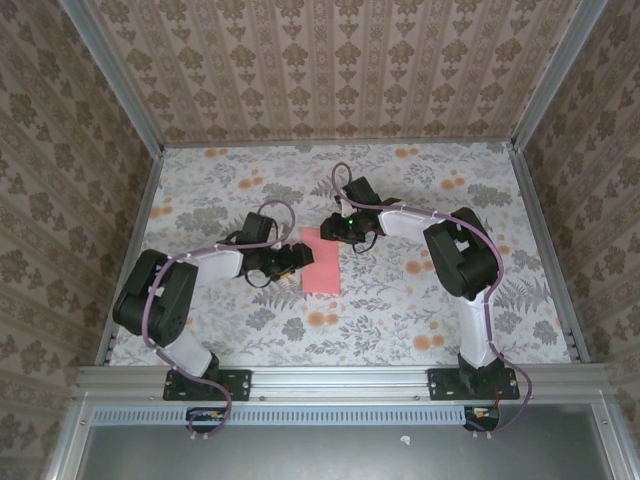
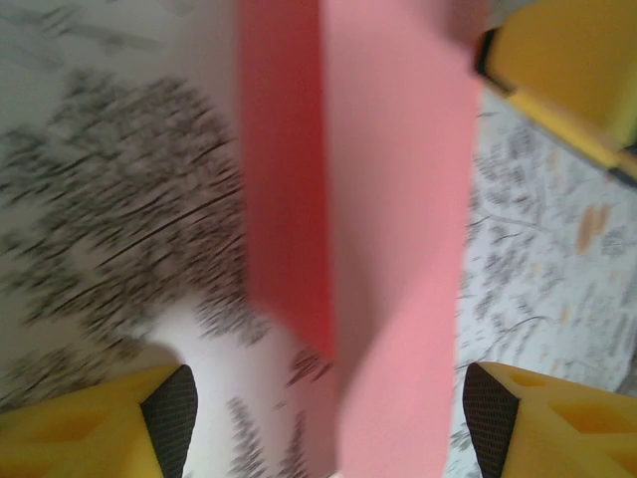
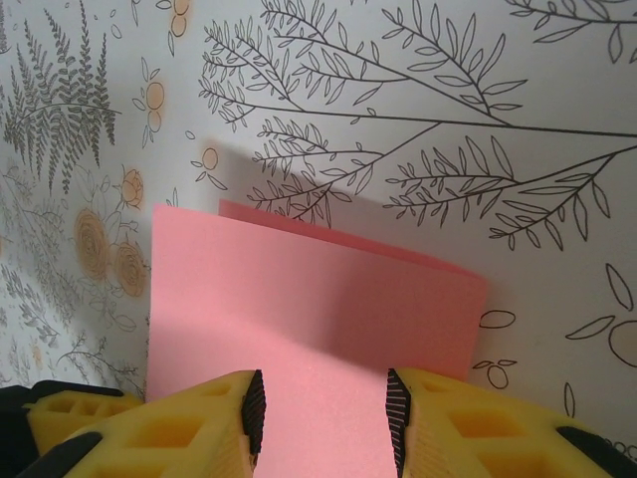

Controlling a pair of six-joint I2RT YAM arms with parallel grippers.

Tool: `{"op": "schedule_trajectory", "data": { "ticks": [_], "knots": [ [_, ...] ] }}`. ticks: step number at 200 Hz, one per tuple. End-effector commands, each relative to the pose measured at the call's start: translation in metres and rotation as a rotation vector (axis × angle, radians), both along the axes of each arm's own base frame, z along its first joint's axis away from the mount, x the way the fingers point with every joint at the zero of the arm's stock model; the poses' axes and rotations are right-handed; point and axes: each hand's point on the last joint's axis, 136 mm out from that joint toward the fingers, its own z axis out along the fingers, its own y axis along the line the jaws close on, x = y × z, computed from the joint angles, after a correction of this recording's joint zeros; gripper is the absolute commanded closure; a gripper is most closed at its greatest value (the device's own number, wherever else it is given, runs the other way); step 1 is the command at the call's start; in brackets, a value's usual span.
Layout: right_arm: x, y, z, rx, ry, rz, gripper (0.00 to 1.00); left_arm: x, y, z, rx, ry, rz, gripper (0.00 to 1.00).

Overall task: Fold a paper plane with a square sheet of paper (fold left side to right side)
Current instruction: Third fold the triangle at the center of the table.

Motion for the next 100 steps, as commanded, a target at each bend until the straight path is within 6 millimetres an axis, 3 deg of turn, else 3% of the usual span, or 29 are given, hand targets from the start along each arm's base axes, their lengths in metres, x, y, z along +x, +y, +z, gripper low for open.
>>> {"op": "schedule_trajectory", "data": {
  "ticks": [1,33,63,100],
  "knots": [
    [0.001,0.001,-0.003,-0.014,-0.001,0.009,0.6,0.002,-0.02,0.005,-0.046,0.003,-0.033,0.3],
    [0.002,0.0,0.003,-0.012,-0.022,0.021,0.6,0.004,-0.024,0.007,-0.044,0.003,-0.031,0.55],
    [0.004,-0.005,0.024,-0.006,-0.101,0.034,0.56,0.003,-0.024,0.007,-0.031,0.012,-0.018,0.76],
    [-0.016,-0.033,0.057,-0.078,-0.262,0.067,0.39,0.001,-0.025,0.012,-0.031,0.01,0.013,0.9]
  ]
}}
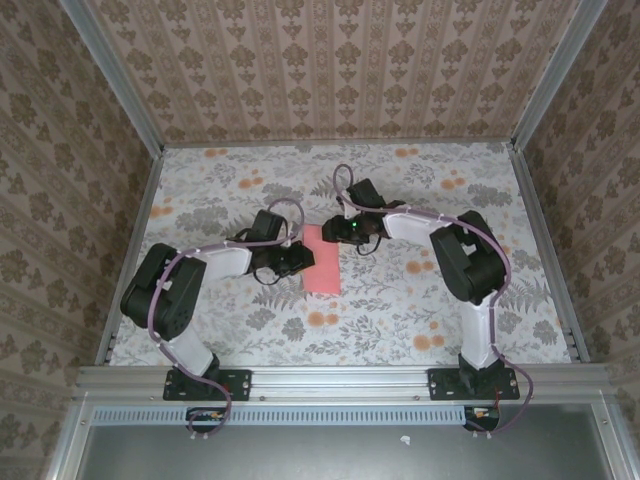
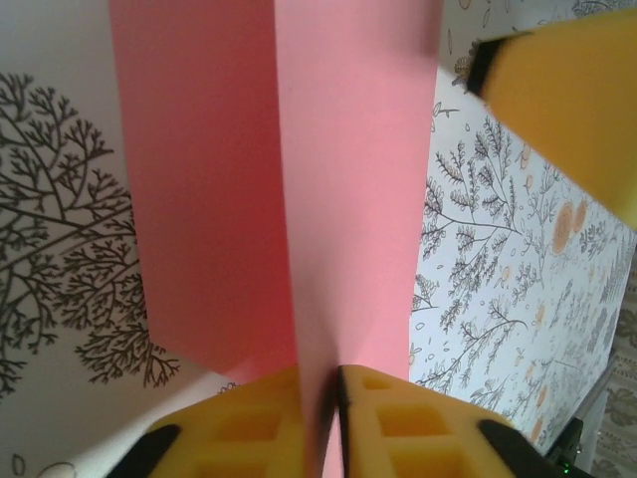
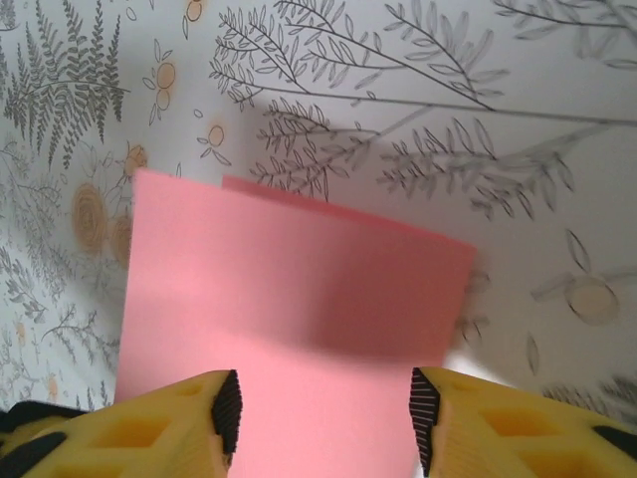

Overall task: Fold a paper plane with a square sheet of paper (fold left side to right side)
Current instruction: Third fold the triangle at the center of the table.

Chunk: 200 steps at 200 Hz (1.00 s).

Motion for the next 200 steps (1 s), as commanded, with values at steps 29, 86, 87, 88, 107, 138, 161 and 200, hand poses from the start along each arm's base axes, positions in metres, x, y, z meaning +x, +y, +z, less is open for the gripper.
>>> {"op": "schedule_trajectory", "data": {
  "ticks": [29,86,87,88,107,138,161,200],
  "knots": [
    [-0.05,-0.037,0.056,-0.086,-0.29,0.094,0.24,0.004,-0.006,0.018,-0.028,-0.024,0.044,0.95],
    [-0.149,-0.018,0.042,-0.327,-0.54,0.381,0.01,0.004,-0.008,0.019,-0.047,-0.012,0.065,0.98],
    [-0.15,-0.017,0.042,-0.331,-0.545,0.388,0.01,0.004,-0.008,0.019,-0.047,-0.013,0.065,0.98],
    [-0.151,-0.016,0.041,-0.336,-0.548,0.395,0.01,0.004,-0.008,0.019,-0.047,-0.013,0.065,0.98],
    [-0.163,0.002,0.031,-0.429,-0.609,0.494,0.0,0.003,-0.008,0.019,-0.048,-0.01,0.063,0.98],
    [-0.165,0.028,0.024,-0.514,-0.675,0.603,0.01,0.003,-0.008,0.019,-0.046,-0.009,0.062,0.98],
    [-0.163,0.041,0.014,-0.561,-0.693,0.66,0.05,0.003,-0.009,0.019,-0.045,-0.011,0.058,0.98],
    [-0.151,0.06,0.017,-0.559,-0.741,0.656,0.13,0.003,-0.009,0.02,-0.047,-0.01,0.054,0.98]
  ]
}}
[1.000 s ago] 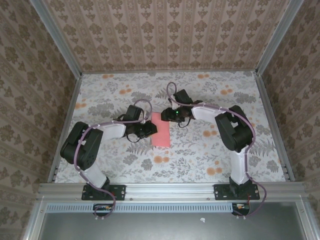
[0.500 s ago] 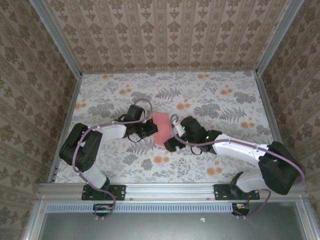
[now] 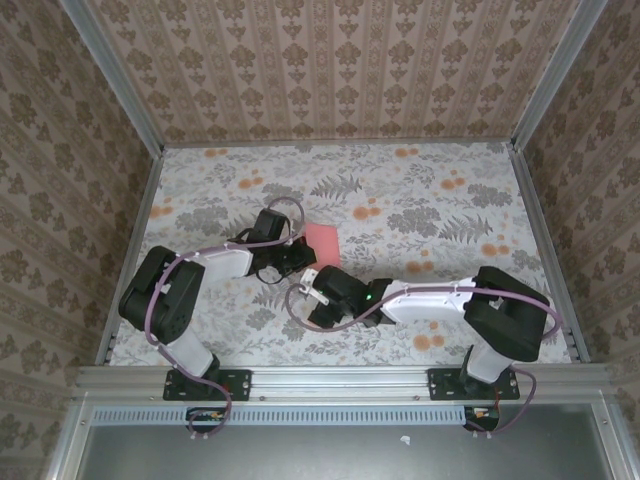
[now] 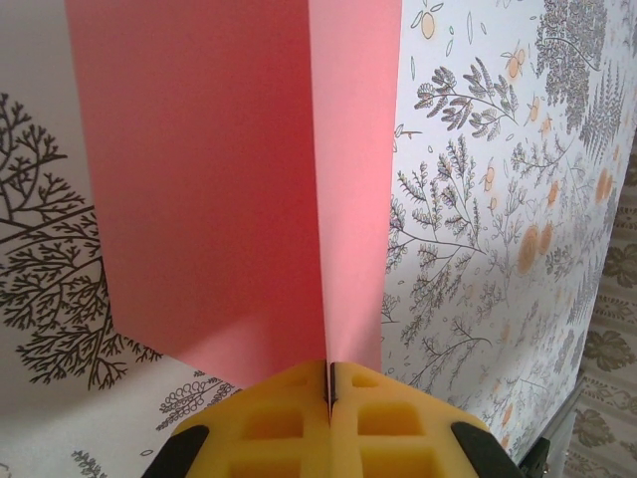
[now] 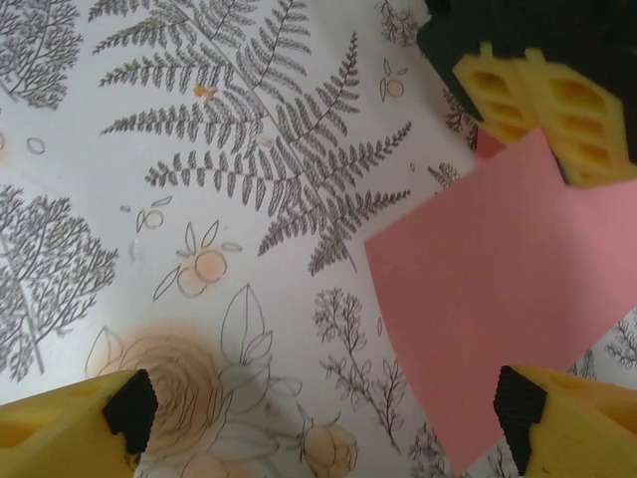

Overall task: Fold a paper plane with a square sheet of paper (fold left side to right side)
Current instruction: Third fold the triangle at the center of the table.

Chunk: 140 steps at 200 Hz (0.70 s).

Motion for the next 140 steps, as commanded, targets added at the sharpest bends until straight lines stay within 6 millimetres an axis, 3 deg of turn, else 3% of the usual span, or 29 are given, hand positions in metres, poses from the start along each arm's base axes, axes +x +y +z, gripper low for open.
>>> {"op": "schedule_trajectory", "data": {
  "ticks": [1,29,51,85,101,140],
  "knots": [
    [0.017,0.014,0.015,0.007,-0.093,0.011,0.14,-0.001,-0.002,0.008,-0.015,-0.014,-0.002,0.98],
    [0.025,0.021,0.015,0.002,-0.122,0.009,0.25,-0.002,-0.003,0.009,-0.018,-0.011,-0.006,0.98],
    [0.028,0.026,0.019,0.012,-0.127,0.011,0.41,-0.003,-0.003,0.009,-0.015,-0.011,-0.007,0.98],
    [0.028,0.025,0.019,0.005,-0.114,0.018,0.79,-0.004,0.0,0.008,0.003,-0.012,-0.019,0.95],
    [0.025,0.02,0.017,0.003,-0.079,0.025,1.0,-0.004,0.001,0.011,0.015,-0.022,-0.034,0.88],
    [0.018,0.008,0.014,0.046,0.05,0.024,1.0,-0.002,0.024,0.025,0.037,-0.057,-0.032,0.63]
  ]
}}
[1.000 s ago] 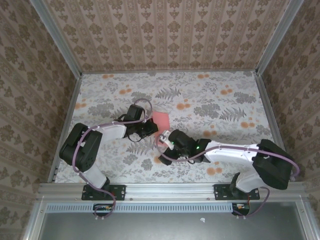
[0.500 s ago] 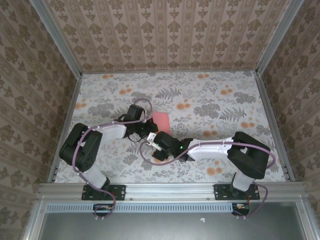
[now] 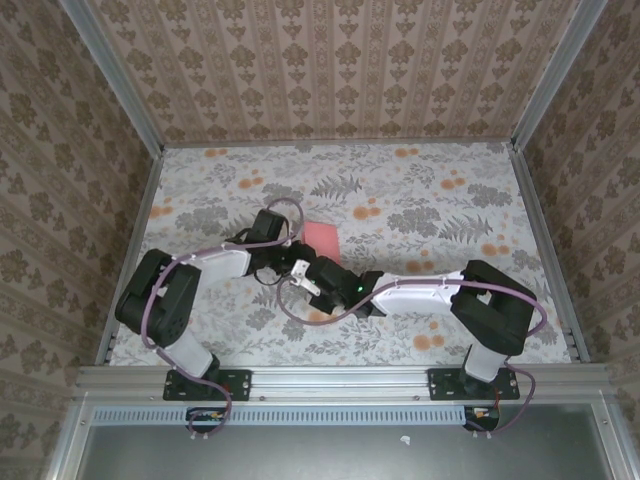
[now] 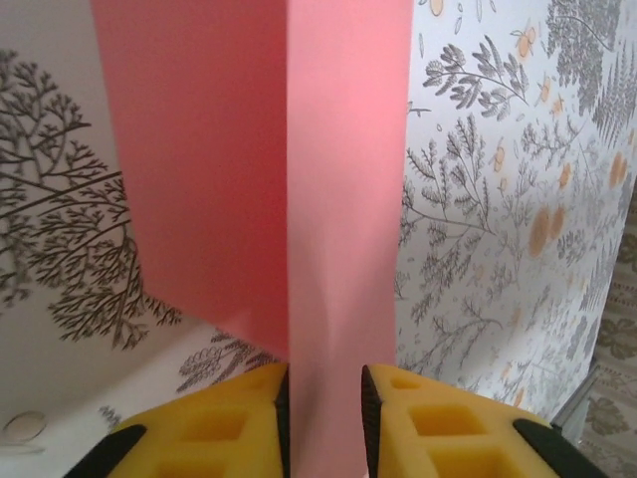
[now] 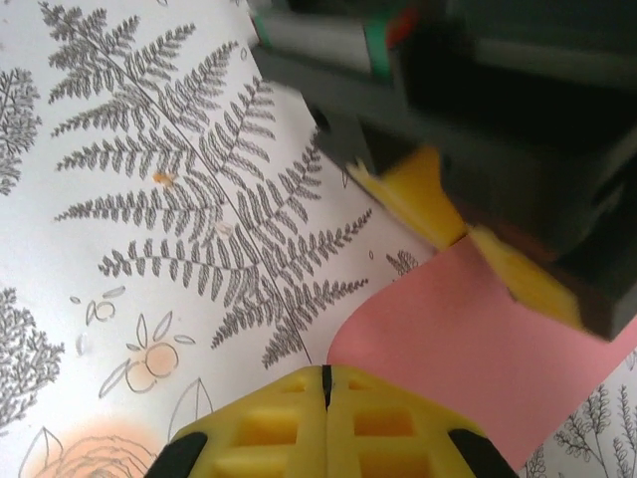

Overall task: Fold a paper plane with a square sheet of paper (fold left side to right side)
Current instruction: Third fold the triangle at the center of the table.

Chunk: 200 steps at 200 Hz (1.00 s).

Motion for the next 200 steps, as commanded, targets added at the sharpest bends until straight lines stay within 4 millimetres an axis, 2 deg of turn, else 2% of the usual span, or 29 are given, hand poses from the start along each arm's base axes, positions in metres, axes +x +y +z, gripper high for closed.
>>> {"op": "schedule_trajectory", "data": {
  "ticks": [1,12,21,31,48,72,110,136,140,164,200],
  "knots": [
    [-0.007,-0.006,0.006,0.041,0.095,0.004,1.0,0.003,0.015,0.019,0.012,-0.051,-0.015,0.62],
    [-0.009,-0.007,0.005,0.055,0.133,0.006,1.0,0.003,0.022,0.026,0.02,-0.065,-0.015,0.51],
    [-0.01,-0.006,0.003,0.066,0.165,0.007,1.0,0.0,0.026,0.032,0.026,-0.08,-0.024,0.48],
    [-0.011,-0.007,0.002,0.081,0.195,0.004,1.0,0.008,0.041,0.038,0.035,-0.096,0.009,0.47],
    [-0.01,-0.006,0.002,0.108,0.231,-0.004,1.0,0.013,0.044,0.049,0.027,-0.128,0.004,0.54],
    [-0.006,-0.005,0.001,0.123,0.264,-0.021,1.0,0.024,0.029,0.056,0.006,-0.146,-0.055,0.63],
    [-0.002,-0.005,-0.001,0.137,0.306,-0.048,1.0,0.043,0.0,0.04,0.009,-0.127,-0.145,0.7],
    [0.0,-0.005,-0.001,0.141,0.309,-0.059,1.0,0.057,-0.007,0.021,0.04,-0.1,-0.163,0.73],
    [-0.001,-0.005,-0.002,0.139,0.309,-0.06,1.0,0.051,-0.017,0.017,0.042,-0.095,-0.19,0.73],
    [0.001,-0.007,-0.002,0.142,0.313,-0.067,1.0,0.054,-0.025,-0.001,0.053,-0.072,-0.199,0.75],
    [0.002,-0.007,-0.001,0.147,0.326,-0.07,1.0,0.05,-0.028,-0.026,0.094,-0.028,-0.203,0.77]
  ]
}}
